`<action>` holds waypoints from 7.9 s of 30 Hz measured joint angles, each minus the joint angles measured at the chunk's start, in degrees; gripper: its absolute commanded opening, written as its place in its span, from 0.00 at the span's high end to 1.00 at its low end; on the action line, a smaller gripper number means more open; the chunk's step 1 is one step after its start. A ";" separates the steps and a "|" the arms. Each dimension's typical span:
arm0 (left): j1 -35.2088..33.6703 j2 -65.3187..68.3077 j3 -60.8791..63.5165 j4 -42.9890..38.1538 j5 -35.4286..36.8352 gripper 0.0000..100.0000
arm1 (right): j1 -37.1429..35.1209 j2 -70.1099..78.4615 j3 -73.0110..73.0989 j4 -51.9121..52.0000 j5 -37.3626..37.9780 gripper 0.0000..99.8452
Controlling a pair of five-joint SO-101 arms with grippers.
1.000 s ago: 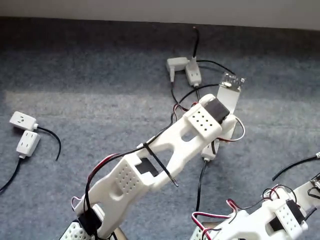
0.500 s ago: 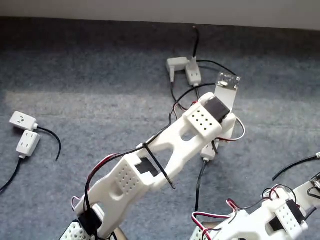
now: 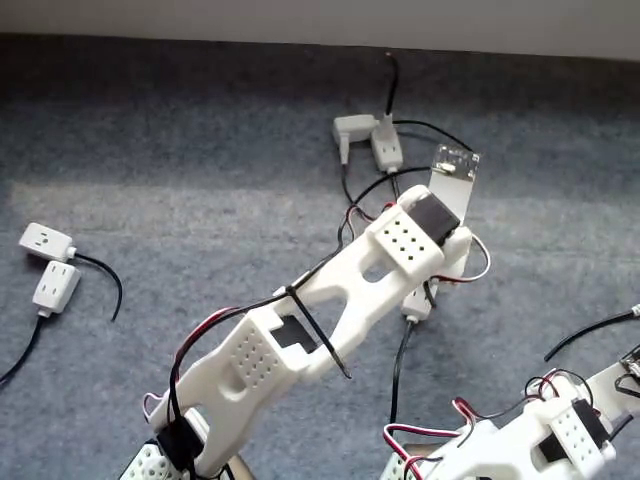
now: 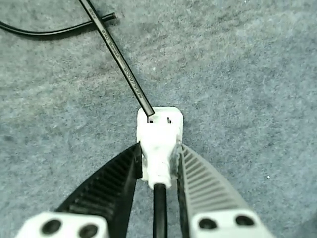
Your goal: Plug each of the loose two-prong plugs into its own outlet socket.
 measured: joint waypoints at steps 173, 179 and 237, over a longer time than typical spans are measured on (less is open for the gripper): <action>-6.33 -56.18 45.63 -7.38 -14.51 0.99 | -38.59 0.00 -13.10 -5.10 -19.25 0.99; -8.44 -68.75 72.26 -33.32 -14.51 0.99 | -40.97 0.00 -14.42 -2.20 -19.25 0.99; -3.16 -75.25 129.85 -127.65 -26.11 0.99 | -67.34 29.19 -82.46 57.23 -11.08 0.99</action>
